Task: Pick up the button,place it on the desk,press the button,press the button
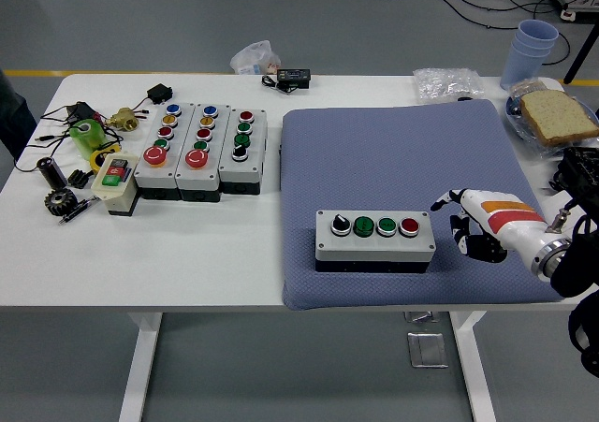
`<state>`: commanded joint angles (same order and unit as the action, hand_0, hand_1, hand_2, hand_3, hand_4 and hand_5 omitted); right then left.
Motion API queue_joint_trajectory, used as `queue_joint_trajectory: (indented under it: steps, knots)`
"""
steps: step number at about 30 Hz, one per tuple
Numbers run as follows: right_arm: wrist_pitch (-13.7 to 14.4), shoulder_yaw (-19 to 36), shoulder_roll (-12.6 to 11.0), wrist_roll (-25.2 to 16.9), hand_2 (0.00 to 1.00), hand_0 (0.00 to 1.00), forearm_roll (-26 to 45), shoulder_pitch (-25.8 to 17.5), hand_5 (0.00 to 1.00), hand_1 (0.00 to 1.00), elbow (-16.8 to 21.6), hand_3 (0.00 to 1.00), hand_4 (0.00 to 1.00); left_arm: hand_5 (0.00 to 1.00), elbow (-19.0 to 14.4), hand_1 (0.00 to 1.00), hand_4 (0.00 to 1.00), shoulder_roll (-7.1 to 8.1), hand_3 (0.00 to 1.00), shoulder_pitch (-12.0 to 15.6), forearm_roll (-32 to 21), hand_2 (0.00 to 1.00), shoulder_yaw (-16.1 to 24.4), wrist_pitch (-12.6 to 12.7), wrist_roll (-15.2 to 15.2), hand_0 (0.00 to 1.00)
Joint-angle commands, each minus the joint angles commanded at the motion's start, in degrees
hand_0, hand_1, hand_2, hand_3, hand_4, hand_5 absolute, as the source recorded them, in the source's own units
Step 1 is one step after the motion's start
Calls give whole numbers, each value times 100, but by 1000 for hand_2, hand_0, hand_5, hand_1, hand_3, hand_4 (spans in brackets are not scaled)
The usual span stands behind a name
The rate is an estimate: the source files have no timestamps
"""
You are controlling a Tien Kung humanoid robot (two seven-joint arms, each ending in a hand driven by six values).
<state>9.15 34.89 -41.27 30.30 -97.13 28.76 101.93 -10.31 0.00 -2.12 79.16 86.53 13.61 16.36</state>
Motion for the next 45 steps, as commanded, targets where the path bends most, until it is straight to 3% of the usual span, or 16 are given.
queue_joint_trajectory:
  steps: [3,4,9,10,13,22,38,45]
  knots:
    - [59,-19,66,104,212,56,-58,-17,2,2,0,727,183,419,0,422,256,0,427,4,23,425,6,-3,4,550]
    - [130,-13,107,196,205,45,-83,-55,2,2,0,680,188,421,0,422,260,0,427,7,26,424,3,-5,5,550]
    - [507,221,232,640,205,45,-111,-342,2,2,0,680,188,421,0,422,260,0,427,16,22,424,-6,-8,4,550]
    - [565,253,247,668,199,38,-78,-384,2,2,0,621,194,423,0,421,262,0,426,17,18,424,-7,-9,4,550]
    - [706,260,338,668,199,38,75,-514,2,2,0,621,194,423,0,421,262,0,426,16,58,424,13,-10,5,550]
    - [732,371,401,668,199,43,35,-509,2,2,0,621,199,425,0,421,259,0,427,18,67,424,11,-15,9,550]
    - [564,-259,668,668,201,42,-316,352,2,2,0,621,212,421,0,420,263,0,426,19,102,423,43,-13,16,551]
    - [494,-537,638,668,202,50,-324,454,2,2,0,620,217,419,0,420,262,0,427,36,78,423,64,-4,10,551]
